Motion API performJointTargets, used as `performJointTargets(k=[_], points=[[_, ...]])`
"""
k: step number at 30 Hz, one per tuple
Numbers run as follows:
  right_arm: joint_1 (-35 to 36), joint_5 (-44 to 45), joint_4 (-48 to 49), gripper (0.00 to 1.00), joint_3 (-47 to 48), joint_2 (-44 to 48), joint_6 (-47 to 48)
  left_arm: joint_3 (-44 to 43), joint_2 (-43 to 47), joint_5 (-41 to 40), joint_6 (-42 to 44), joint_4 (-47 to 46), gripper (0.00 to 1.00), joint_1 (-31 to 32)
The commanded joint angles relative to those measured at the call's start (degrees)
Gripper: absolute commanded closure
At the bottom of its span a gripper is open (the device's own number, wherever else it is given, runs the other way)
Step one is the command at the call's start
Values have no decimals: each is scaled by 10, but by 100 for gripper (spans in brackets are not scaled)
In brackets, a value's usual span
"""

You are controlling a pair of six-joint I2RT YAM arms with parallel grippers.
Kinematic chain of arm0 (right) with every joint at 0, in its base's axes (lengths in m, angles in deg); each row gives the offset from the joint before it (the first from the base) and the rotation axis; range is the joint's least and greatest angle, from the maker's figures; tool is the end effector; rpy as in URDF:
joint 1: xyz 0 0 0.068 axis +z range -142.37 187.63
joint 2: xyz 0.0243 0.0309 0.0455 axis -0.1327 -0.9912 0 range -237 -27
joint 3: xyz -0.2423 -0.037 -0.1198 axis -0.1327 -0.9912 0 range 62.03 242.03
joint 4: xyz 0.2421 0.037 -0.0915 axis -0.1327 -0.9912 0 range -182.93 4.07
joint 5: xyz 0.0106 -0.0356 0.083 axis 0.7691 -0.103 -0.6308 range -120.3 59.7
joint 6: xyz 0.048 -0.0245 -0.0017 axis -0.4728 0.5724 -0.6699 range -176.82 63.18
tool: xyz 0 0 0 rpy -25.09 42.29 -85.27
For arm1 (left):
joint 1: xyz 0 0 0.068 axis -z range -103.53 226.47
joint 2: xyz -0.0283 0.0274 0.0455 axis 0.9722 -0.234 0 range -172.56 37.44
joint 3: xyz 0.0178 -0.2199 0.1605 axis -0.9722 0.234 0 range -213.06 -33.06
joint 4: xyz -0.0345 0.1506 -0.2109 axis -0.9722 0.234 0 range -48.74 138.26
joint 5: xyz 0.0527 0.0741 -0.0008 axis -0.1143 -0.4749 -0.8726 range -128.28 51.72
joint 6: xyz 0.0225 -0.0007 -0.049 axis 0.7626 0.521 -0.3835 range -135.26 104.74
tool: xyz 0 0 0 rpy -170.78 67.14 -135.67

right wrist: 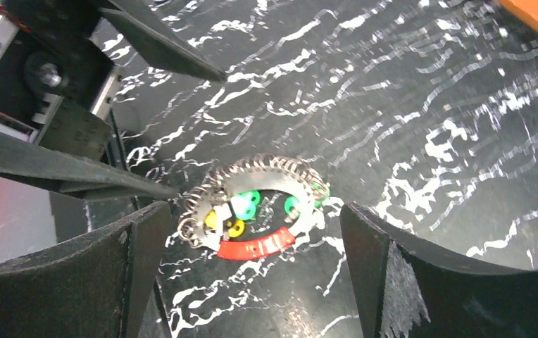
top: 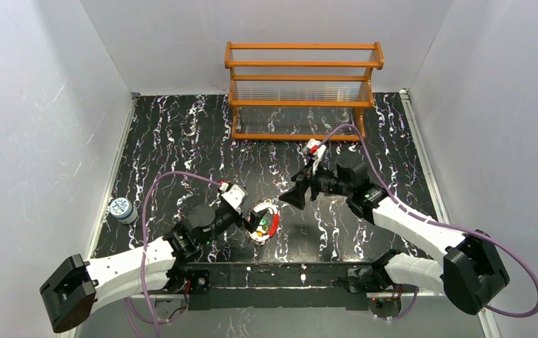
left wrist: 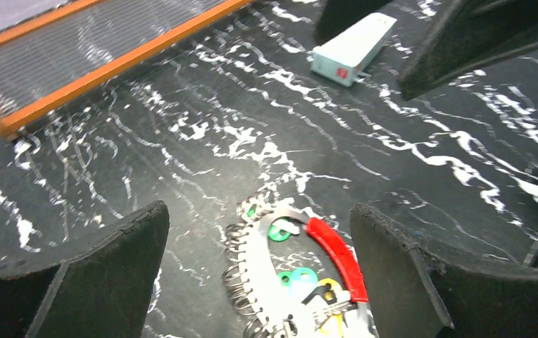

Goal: Put the keys on the keyring

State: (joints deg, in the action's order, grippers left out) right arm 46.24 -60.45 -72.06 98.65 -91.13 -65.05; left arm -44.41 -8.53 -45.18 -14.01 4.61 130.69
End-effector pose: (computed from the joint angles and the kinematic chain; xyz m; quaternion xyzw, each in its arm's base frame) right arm 0.1855 0.1710 0.2664 -0.3540 0.6904 0.4248 0.4664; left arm 0.1096 -0.1447 0.2174 0.2843 0.6337 -0.2829 0.6615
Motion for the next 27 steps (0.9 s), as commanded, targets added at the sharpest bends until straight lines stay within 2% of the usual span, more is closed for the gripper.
performJointTargets(k=[1, 5, 7, 12, 16, 21, 26, 27], points=[[-48, 23, 92, 1, -44, -13, -76, -35, -26, -69, -8, 52, 2, -28], [-99, 98, 121, 1, -79, -23, -101, -46, -38, -42, -9, 77, 2, -103], [-117, 150, 125, 1, -93, -24, -98, -47, -35, -20, -21, 88, 1, -167], [-128, 318, 124, 1, -117, 2, -49, -50, -44, 22, -23, 104, 2, -309], [-129, 426, 138, 1, -153, 53, -3, -52, -81, -4, 2, 106, 2, -377], [-129, 512, 217, 1, -214, 71, 33, -20, -168, -28, -8, 5, 2, -435], [-130, 550, 314, 1, -233, 31, 55, 25, -273, 14, -7, -199, 1, -460], [-129, 563, 327, 1, -230, 16, 57, 17, -297, 19, -5, -211, 2, -465]])
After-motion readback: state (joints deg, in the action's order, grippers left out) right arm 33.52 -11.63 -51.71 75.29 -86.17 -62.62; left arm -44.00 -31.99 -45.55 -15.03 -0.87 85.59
